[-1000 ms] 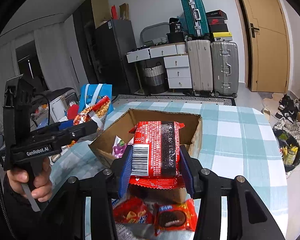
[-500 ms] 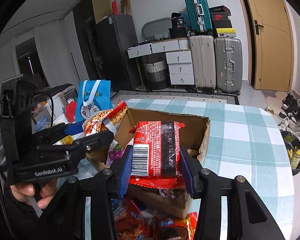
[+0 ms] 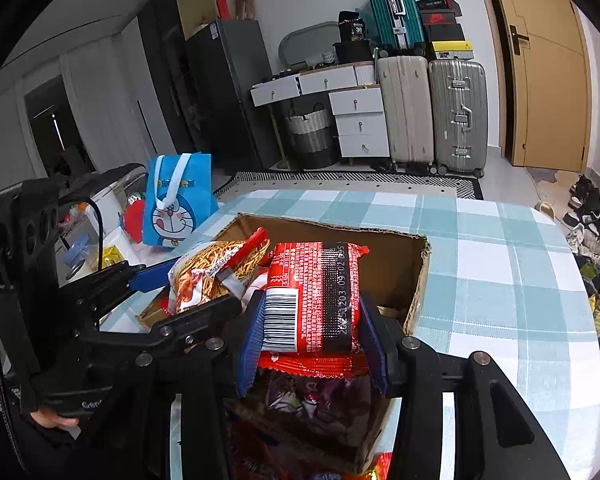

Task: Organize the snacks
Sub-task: 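Open both tools to drop the packets into the box and withdraw, then move both tools back to the remaining snack packets beside the box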

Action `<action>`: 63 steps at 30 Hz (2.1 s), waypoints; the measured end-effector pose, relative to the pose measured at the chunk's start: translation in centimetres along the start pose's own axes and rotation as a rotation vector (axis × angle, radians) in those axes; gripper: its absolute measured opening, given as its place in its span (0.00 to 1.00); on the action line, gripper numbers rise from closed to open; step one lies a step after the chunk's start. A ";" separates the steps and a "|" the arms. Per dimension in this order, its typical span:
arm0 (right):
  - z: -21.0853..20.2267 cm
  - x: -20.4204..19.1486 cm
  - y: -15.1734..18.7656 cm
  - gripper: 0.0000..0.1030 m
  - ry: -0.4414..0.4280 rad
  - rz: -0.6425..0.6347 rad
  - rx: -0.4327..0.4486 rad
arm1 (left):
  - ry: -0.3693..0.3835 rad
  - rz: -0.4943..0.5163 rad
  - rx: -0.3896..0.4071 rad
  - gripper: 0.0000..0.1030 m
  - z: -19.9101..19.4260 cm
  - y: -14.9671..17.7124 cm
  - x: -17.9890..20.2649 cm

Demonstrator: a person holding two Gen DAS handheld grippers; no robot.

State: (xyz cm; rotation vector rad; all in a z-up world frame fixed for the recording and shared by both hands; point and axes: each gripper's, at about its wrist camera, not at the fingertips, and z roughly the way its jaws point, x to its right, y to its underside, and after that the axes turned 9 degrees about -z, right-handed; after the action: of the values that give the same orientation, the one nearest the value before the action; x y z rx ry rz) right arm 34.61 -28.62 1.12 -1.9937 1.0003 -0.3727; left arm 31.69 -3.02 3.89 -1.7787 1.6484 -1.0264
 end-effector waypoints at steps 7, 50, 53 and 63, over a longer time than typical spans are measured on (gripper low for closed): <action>1.5 0.5 0.0 0.44 0.016 0.002 -0.031 | -0.019 0.025 -0.004 0.64 1.7 0.4 0.7; -10.0 -0.6 9.6 1.00 0.065 0.092 -0.054 | 0.040 -0.018 -0.036 1.00 -11.7 8.8 0.0; -9.7 -0.6 10.5 1.00 0.066 0.101 -0.084 | 0.048 -0.031 -0.065 1.00 -12.0 9.8 0.3; -8.1 0.1 11.3 1.00 0.105 0.098 -0.155 | 0.063 0.000 -0.105 1.00 -12.4 11.4 1.4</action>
State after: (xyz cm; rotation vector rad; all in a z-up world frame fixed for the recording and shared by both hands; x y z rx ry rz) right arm 24.25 -36.78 -3.12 -2.0710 1.2206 -0.3581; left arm 14.93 -4.36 2.49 -1.8302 1.7707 -1.0223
